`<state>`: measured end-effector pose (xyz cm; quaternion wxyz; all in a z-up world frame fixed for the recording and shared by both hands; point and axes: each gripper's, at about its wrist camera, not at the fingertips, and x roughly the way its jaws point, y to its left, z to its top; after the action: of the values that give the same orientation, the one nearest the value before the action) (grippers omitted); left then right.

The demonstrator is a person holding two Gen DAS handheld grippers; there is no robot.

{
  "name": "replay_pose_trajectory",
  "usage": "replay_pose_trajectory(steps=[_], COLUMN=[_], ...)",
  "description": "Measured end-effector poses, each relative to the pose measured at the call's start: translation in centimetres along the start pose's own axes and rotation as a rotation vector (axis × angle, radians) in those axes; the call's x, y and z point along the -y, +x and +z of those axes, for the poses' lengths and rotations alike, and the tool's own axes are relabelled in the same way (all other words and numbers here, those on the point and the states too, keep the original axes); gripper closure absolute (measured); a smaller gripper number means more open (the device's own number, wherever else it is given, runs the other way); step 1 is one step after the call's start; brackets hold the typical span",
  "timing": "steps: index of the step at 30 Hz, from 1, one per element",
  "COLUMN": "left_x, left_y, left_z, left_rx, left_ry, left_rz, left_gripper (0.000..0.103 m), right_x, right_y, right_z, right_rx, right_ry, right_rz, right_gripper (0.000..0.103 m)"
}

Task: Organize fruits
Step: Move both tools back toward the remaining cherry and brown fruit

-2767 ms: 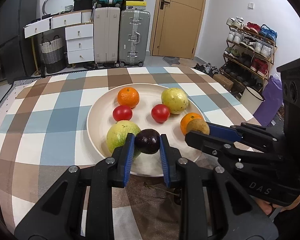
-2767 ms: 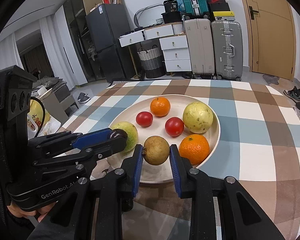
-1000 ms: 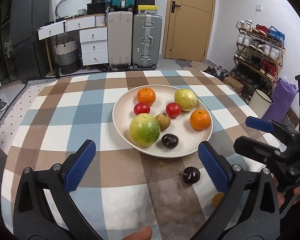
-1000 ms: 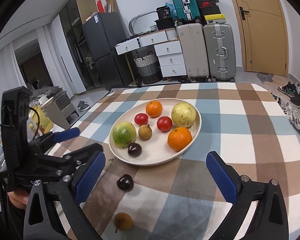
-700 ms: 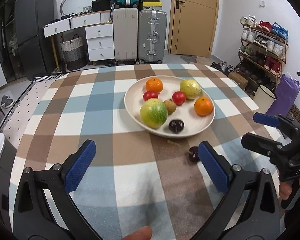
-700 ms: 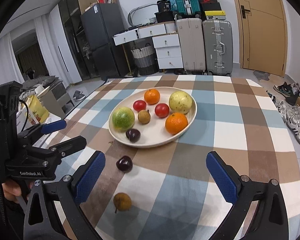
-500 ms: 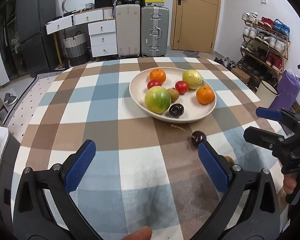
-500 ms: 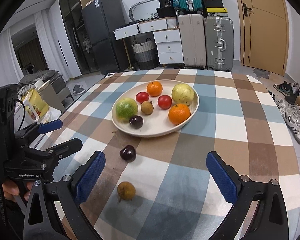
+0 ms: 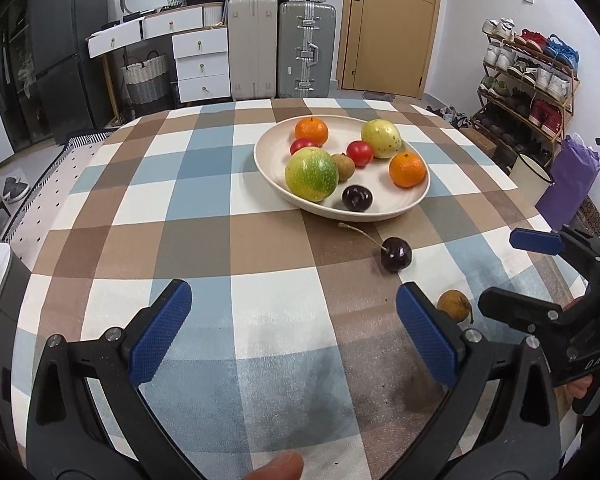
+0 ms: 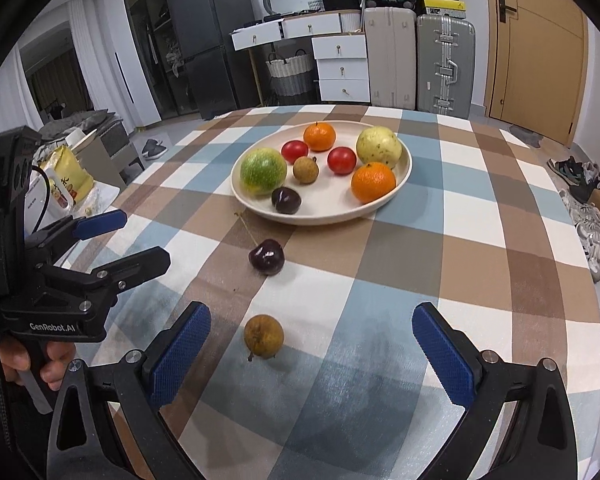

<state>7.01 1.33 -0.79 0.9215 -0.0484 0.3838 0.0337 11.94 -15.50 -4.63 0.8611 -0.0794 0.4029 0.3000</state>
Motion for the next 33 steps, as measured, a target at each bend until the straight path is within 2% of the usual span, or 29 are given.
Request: replay_pose_trajectory(steps=[8, 17, 19, 21, 25, 33], left_x=[0.2, 0.1, 0.1, 0.0, 0.1, 0.0], left_y=[1.1, 1.7, 1.8, 1.9, 2.0, 2.2], left_z=[-0.3, -0.4, -0.5, -0.5, -0.6, -0.6], left_rx=[-0.032, -0.049, -0.052, -0.056, -0.058, -0.065], left_ry=[0.000, -0.003, -0.004, -0.004, -0.003, -0.013], left_rz=[-0.019, -0.026, -0.026, -0.029, -0.033, -0.048], left_gripper=[0.001, 0.001, 0.001, 0.001, 0.001, 0.001], right_x=[0.1, -2.0, -2.2, -2.3, -2.4, -3.8], right_y=[0.9, 1.4, 1.6, 1.9, 2.2, 2.7], right_z=[-0.7, -1.2, -1.3, -1.4, -1.5, -2.1], right_rx=[-0.040, -0.067, -0.076, -0.087, -0.097, -0.123], right_ry=[0.015, -0.070, -0.086, -0.092, -0.099, -0.179], right_rz=[0.004, 0.034, 0.027, 0.026, 0.021, -0.004], right_gripper=[0.001, 0.002, 0.007, 0.020, 0.025, 0.041])
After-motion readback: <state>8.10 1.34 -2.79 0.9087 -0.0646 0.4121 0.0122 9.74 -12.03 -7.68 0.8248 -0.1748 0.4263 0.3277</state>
